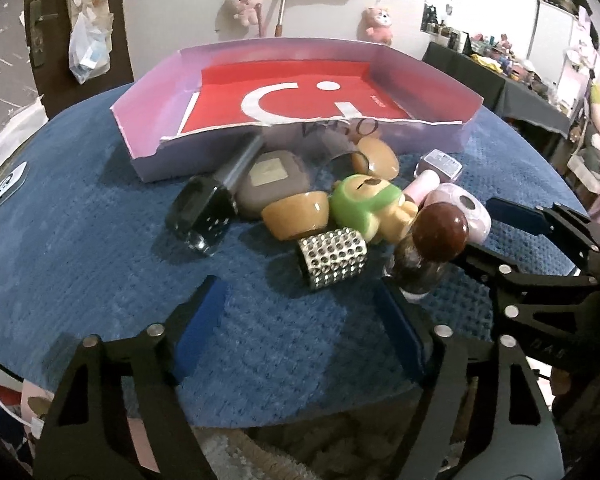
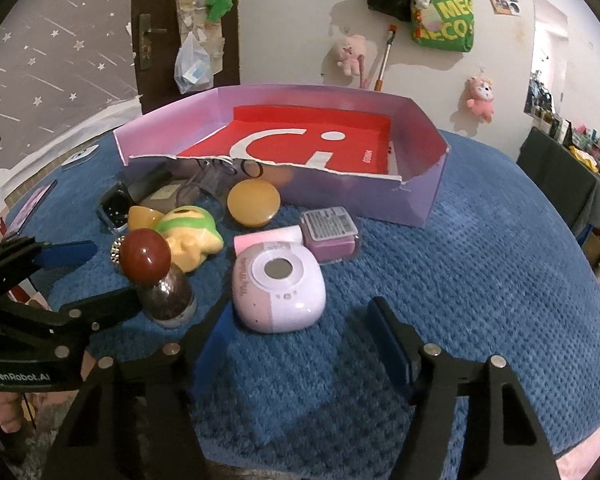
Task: Organize rigid objects
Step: 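Move both tools toward the object cluster beside the pink box, then grasp the silver studded cylinder with the left tool while the right tool grasps the white-pink speaker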
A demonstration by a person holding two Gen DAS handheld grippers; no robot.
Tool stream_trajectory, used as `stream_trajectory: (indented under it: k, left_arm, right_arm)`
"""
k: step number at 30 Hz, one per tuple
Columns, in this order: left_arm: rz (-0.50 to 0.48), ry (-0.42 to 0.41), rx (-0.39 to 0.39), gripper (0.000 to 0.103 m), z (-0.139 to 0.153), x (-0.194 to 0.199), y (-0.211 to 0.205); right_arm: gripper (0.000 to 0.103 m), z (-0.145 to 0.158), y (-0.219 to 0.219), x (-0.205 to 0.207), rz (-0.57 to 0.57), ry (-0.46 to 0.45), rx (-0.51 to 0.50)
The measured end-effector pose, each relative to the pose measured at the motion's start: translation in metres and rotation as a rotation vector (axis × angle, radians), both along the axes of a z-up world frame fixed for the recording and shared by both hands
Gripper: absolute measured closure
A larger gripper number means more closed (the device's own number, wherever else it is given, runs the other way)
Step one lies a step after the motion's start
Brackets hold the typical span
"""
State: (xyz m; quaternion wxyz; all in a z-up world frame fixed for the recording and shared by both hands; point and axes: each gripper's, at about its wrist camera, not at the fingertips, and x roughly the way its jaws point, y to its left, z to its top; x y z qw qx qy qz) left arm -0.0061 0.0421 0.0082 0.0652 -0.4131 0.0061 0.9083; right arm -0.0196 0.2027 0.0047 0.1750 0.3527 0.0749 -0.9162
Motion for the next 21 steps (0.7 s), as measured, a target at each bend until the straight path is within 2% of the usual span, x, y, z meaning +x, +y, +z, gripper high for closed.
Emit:
stream_trajectory:
  k: [7, 10, 11, 13, 16, 17, 21]
  left_arm:
    - [-0.003, 0.004, 0.002, 0.04, 0.001, -0.006, 0.003]
    - [-0.005, 0.007, 0.005, 0.052, 0.002, -0.01, 0.005]
    - [-0.011, 0.007, 0.015, 0.062, 0.003, -0.011, 0.005]
    - [-0.016, 0.01, 0.016, 0.068, 0.003, -0.012, 0.006]
    - [-0.024, 0.016, -0.001, 0.069, 0.004, -0.011, 0.008]
    - [-0.028, 0.015, 0.0, 0.075, 0.004, -0.01, 0.008]
    - [-0.033, 0.024, 0.005, 0.075, 0.01, -0.008, 0.006]
  right_arm:
    - [0.034, 0.002, -0.008, -0.009, 0.032, 0.012, 0.006]
    - [0.045, 0.0, -0.01, -0.012, 0.047, -0.002, -0.001]
    - [0.05, 0.0, -0.011, -0.012, 0.054, -0.007, -0.007]
    - [0.053, 0.0, -0.012, -0.012, 0.06, -0.008, -0.009]
    - [0.053, 0.0, -0.012, -0.01, 0.059, -0.007, -0.015]
    - [0.053, 0.0, -0.011, -0.01, 0.056, -0.007, -0.022]
    - [0.053, 0.005, -0.005, -0.008, 0.043, -0.004, -0.053]
